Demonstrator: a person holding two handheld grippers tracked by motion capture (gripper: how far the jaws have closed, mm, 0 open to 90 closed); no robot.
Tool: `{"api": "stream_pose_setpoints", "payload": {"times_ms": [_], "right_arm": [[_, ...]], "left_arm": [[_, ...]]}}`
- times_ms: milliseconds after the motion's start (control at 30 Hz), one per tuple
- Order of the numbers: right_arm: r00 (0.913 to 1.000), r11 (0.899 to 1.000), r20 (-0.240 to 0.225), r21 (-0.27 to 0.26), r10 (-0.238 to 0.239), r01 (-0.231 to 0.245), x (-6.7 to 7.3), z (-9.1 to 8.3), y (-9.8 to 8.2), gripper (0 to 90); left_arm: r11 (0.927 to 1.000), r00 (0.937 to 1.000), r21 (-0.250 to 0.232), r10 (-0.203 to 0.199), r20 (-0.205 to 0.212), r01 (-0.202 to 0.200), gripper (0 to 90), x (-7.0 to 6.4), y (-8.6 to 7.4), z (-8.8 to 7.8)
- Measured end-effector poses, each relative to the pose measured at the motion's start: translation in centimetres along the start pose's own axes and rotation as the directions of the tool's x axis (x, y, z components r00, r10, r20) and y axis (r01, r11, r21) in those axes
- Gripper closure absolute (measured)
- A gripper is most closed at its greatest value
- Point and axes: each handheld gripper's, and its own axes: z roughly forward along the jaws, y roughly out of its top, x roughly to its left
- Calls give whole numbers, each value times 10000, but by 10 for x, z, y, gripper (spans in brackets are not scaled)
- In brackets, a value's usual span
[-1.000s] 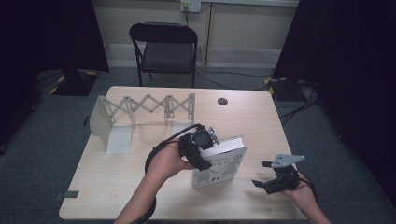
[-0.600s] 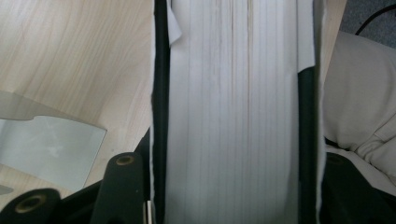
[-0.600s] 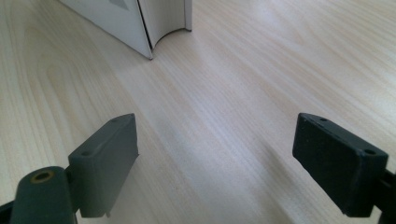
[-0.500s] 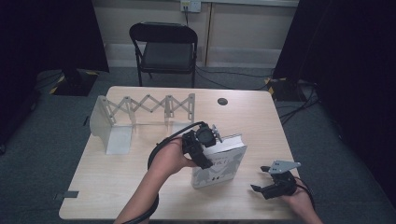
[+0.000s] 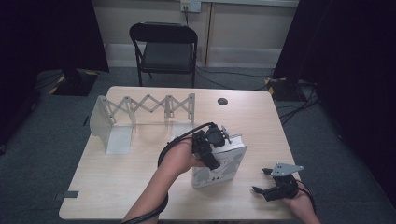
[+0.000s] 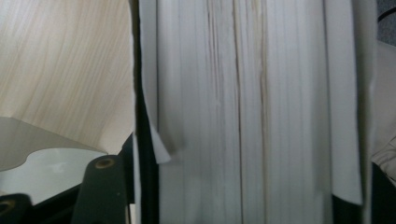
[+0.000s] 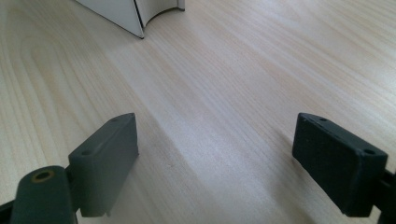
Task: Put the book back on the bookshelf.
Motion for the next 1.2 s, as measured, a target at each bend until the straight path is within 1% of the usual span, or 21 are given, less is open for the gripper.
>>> {"api": "stream_pose_setpoints", "payload": {"times_ms": [67, 100, 133, 200, 267, 367, 467, 600, 633, 700, 733, 800, 833, 867, 933, 1000, 1033, 1067, 1133, 1167, 1200], "right_arm": [[10000, 9999, -22, -85, 66, -66, 0, 1, -1, 137], [10000, 9999, -29, -79, 91, -92, 0, 1, -1, 137], [10000, 9999, -7, -84, 77, -77, 0, 1, -1, 137], [10000, 9999, -2, -83, 82, -82, 0, 1, -1, 137], [10000, 9999, -8, -81, 100, -100, 0, 1, -1, 138], [9999, 9999, -17, -82, 106, -106, 0, 1, -1, 138], [9999, 9999, -14, -69, 142, -142, 0, 1, -1, 138], [9999, 9998, -16, -70, 161, -161, 0, 1, -1, 139], [9999, 9999, -9, -79, 149, -149, 0, 1, -1, 139], [9999, 9999, -13, -73, 154, -154, 0, 1, -1, 139], [9999, 9998, -13, -71, 162, -162, 0, 1, -1, 139], [9999, 9998, -16, -73, 160, -160, 0, 1, -1, 139], [9999, 9999, -7, -81, 149, -149, 0, 1, -1, 139], [9999, 9998, -6, -81, 155, -155, 0, 1, -1, 140], [9999, 9998, -5, -80, 154, -155, 0, 1, -1, 140], [9999, 9998, -5, -79, 161, -161, 0, 1, -1, 141], [9999, 9998, -7, -72, 172, -172, 0, 1, -1, 141], [9998, 9998, -9, -70, 175, -175, 0, 1, -1, 141], [9998, 9998, -8, -71, 174, -174, 0, 1, -1, 141], [9999, 9998, -9, -72, 170, -170, 0, 1, -1, 141], [9999, 9998, -9, -72, 170, -170, 0, 1, -1, 141]], "left_arm": [[10000, 10000, 9, 18, -37, -18, 305, -1, 0, 2], [10000, 10000, 39, 10, 2, -10, 305, -2, 0, 2], [10000, 10000, 87, 25, -16, -24, 335, -3, 0, 2], [9998, 9999, 137, 167, -10, -167, 333, -3, 1, 2], [9998, 9999, 157, 158, -12, -158, 283, -4, 1, 2], [10000, 9995, 70, 66, 311, -68, 268, -3, 0, 3], [10000, 9992, 21, 25, 392, -26, 260, -1, -1, 3], [9999, 9993, -91, -44, 362, 47, 292, -2, -1, 3], [9999, 9994, -155, 82, 338, -77, 292, -2, -1, 3], [9997, 9995, -226, 94, 298, -87, 337, -5, -2, 3], [9993, 9995, -258, 257, 203, -252, 337, -6, -2, 2], [9993, 9996, -307, 239, 130, -235, 363, -7, -2, 2], [9994, 9997, -260, 242, -37, -243, 377, -7, -2, 2], [9994, 9997, -282, 207, -90, -209, 390, -8, -2, 1], [9993, 9996, -291, 231, -170, -236, 433, -8, -2, -1], [9995, 9997, -247, 175, -184, -180, 445, -9, -2, -1], [9992, 9997, -373, 157, -209, -164, 448, -9, -2, 0], [9990, 9996, -410, 192, -220, -201, 453, -10, -3, 0], [9973, 9992, -674, 267, -306, -287, 461, -12, -4, -1], [9945, 9991, -1001, 280, -329, -311, 468, -14, -6, -2], [9945, 9991, -1001, 280, -329, -311, 472, -14, -6, -2]]}}
